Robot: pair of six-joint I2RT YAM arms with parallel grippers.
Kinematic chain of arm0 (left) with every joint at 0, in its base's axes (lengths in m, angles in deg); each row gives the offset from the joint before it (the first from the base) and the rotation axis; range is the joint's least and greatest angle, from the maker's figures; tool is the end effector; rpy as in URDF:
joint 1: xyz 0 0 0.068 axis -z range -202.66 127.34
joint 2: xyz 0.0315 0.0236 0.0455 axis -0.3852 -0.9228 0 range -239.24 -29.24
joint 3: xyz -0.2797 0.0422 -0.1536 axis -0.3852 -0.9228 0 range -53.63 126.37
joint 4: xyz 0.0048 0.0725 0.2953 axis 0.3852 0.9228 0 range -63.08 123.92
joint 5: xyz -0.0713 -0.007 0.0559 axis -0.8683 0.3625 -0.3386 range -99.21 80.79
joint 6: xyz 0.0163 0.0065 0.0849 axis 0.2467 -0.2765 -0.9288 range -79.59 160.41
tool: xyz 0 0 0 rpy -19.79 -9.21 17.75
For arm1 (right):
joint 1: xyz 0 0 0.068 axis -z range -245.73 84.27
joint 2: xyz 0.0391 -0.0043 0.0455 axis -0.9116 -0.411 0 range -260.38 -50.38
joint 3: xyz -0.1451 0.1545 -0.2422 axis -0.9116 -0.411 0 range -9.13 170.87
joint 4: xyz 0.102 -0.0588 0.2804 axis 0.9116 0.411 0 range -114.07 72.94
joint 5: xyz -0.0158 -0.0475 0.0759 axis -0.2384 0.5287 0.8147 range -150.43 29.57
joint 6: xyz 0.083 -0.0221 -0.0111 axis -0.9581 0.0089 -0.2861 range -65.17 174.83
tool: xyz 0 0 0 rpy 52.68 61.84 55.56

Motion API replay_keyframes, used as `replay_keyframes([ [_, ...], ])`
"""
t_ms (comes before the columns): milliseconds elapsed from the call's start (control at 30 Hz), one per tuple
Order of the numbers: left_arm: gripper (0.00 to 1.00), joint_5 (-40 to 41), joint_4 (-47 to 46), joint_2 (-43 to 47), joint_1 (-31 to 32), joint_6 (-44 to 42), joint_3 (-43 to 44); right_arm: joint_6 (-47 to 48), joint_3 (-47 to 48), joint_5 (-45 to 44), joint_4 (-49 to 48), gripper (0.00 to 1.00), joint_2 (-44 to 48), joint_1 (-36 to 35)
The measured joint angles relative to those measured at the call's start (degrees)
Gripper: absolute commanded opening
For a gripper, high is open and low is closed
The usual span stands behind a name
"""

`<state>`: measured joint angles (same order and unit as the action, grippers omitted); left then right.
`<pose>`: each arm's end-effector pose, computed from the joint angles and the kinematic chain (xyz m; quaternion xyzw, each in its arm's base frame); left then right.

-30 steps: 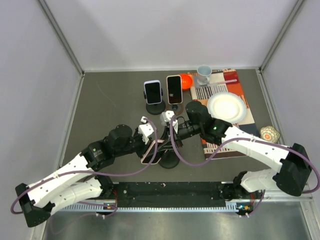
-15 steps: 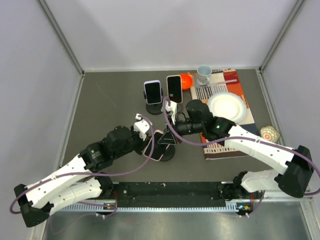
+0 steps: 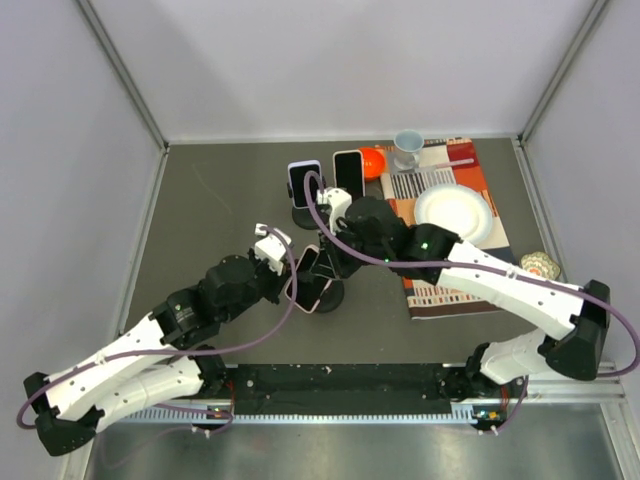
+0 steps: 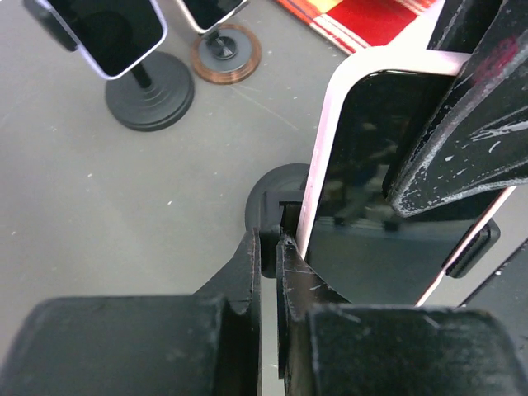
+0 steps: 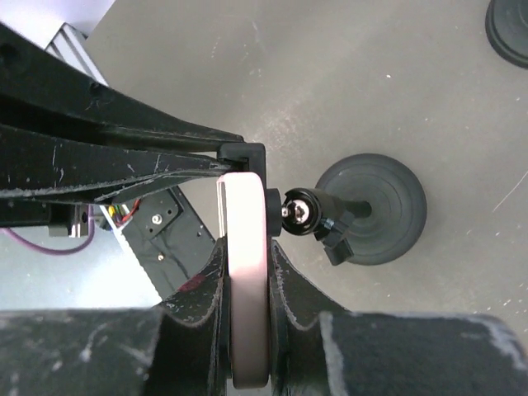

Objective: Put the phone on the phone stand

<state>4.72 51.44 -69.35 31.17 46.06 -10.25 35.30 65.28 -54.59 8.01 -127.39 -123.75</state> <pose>0.1352 -0.1537 0.3386 0.2718 0.7759 -0.1911 0.5363 0.1869 0.3140 0.3812 -0.3139 0.8273 0.3256 0.3332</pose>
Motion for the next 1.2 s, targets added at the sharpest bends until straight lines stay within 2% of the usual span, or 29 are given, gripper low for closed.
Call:
replay_keyframes([
  [200, 0.00, 4.79, 2.89, 0.66, 0.39, -0.15, -0.22, -4.02, 5.38, -4.24, 2.36, 0.00, -5.84, -1.99],
  [467, 0.00, 5.86, 6.14, -0.50, 0.24, 1.40, -0.37, -4.33, 17.97, -12.09, 13.07, 0.00, -15.30, -6.38],
  [667, 0.00, 6.45, 10.58, -4.83, 0.52, 3.69, 5.01, -7.30, 18.73, -11.56, 14.62, 0.00, -15.21, -5.22],
  [1000, 0.00, 5.86, 14.93, -4.68, 1.40, 6.75, 5.57, -7.13, 17.05, -7.32, 13.49, 0.00, -15.08, -4.52],
  [1033, 0.04, 5.33, 15.19, -4.46, 1.40, 6.71, 5.60, -6.49, 16.46, -6.67, 12.87, 0.00, -14.80, -4.44],
  [1067, 0.13, 4.74, 15.45, -4.37, 1.36, 7.04, 5.62, -4.92, 15.69, -5.81, 12.09, 0.00, -14.40, -4.42],
  [1133, 0.26, 3.93, 16.15, -4.28, 1.38, 7.10, 5.86, -2.99, 14.58, -4.61, 11.10, 0.00, -13.97, -4.42],
  [1167, 0.60, 3.41, 16.76, -4.26, 1.36, 7.28, 6.14, -2.14, 14.03, -4.11, 10.64, 0.00, -13.75, -4.42],
  [1200, 0.71, 3.13, 17.35, -4.20, 1.36, 7.23, 6.36, -1.03, 13.55, -3.58, 10.32, 0.00, -13.62, -4.42],
])
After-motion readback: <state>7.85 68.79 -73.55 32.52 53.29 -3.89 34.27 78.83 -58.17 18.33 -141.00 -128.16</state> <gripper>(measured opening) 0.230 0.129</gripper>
